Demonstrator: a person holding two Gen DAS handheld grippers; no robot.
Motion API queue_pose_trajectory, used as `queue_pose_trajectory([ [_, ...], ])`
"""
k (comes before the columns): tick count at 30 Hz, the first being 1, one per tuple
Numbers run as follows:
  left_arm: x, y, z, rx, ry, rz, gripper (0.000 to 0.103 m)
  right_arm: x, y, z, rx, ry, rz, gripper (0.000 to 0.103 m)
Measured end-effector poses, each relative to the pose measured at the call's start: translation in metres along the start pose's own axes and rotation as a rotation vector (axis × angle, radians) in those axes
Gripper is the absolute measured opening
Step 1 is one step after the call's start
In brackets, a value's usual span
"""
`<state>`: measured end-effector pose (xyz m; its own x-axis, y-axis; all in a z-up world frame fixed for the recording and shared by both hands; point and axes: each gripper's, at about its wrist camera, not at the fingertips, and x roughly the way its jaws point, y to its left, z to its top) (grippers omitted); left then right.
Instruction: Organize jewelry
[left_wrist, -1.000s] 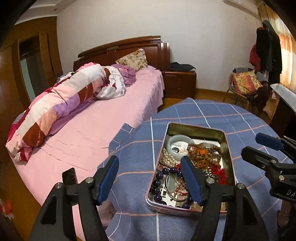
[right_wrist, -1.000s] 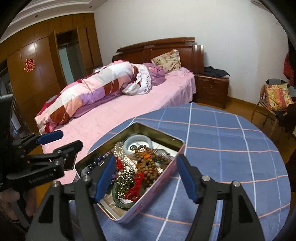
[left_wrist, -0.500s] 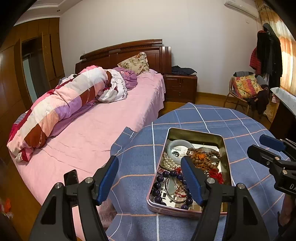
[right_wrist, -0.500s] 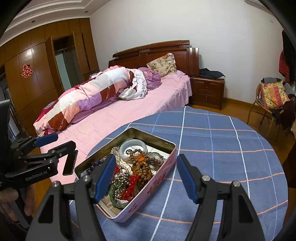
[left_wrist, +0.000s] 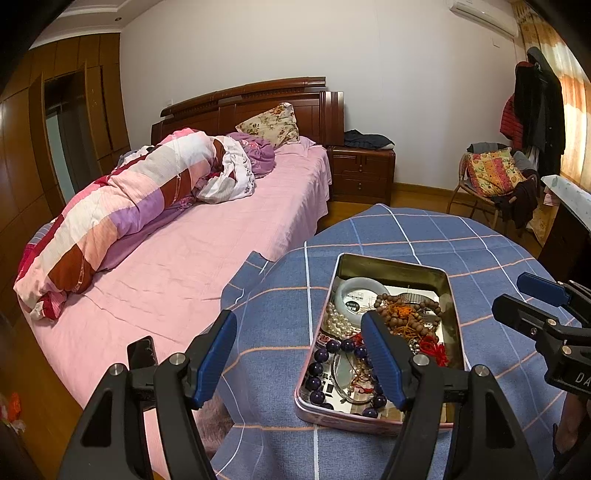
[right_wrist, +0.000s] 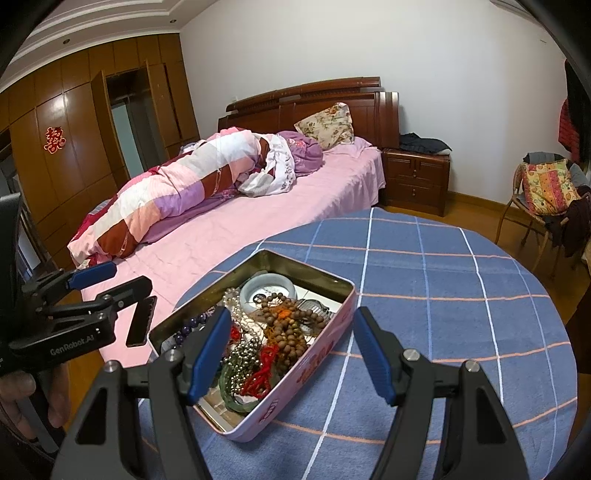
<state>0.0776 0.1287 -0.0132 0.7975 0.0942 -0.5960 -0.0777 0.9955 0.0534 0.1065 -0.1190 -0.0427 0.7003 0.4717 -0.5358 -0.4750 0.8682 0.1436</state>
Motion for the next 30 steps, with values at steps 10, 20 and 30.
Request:
queue_pose_trajectory([
  [10,0.0010,-0.0006,-0.0001,0.000,0.002,0.000,0.070,0.0003,0.0007,-0.0003,0.000,0.002,0.001,0.072],
  [20,0.0022,0.0000,-0.0010,-0.002,0.004,-0.001,0.070,0.0008,0.0026,-0.0031,-0.002,0.004,0.000,0.072],
  [30,0.0033,-0.0004,-0.0014,-0.003,0.008,0.005,0.070,0.0011,0.0027,-0.0023,-0.003,0.005,0.000,0.072],
])
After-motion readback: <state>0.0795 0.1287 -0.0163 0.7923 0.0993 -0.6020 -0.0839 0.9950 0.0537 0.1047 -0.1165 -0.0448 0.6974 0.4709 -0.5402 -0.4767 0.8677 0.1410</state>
